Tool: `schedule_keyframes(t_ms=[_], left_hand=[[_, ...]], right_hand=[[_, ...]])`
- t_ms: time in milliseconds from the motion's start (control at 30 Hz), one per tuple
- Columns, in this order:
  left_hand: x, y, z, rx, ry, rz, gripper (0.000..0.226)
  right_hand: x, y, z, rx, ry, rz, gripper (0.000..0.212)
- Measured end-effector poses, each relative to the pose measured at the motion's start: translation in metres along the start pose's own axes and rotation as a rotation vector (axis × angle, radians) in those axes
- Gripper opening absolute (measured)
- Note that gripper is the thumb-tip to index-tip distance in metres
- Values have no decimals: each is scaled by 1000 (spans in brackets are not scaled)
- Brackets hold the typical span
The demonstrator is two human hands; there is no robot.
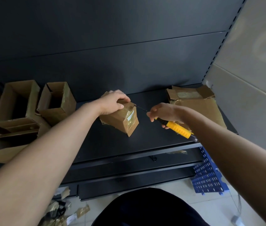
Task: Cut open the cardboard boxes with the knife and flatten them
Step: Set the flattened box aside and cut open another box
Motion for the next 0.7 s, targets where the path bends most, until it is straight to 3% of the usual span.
schedule_keyframes(t_ms=[200,333,500,700], left_hand=[[3,-10,6,-78,13,-77,41],[7,-6,5,-26,-1,-38,17],[13,-6,5,-101,10,-170,36],[14,-4,6,-143,48,-88,37]], right_hand=[[7,9,-8,114,-88,43,24],[5,12,-8,136,-46,145,27],[2,17,-8,112,-33,170,28],[11,12,-9,109,-87,105,27]])
Point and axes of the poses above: each hand's wrist, its own x-axis away from the middle knuckle, its own y-axis out of the palm, z = x × y, the point moved 2 cm from there along -x, towards the middle knuckle, and after that the axes turned 10 degrees about y, right-handed, at the moved point
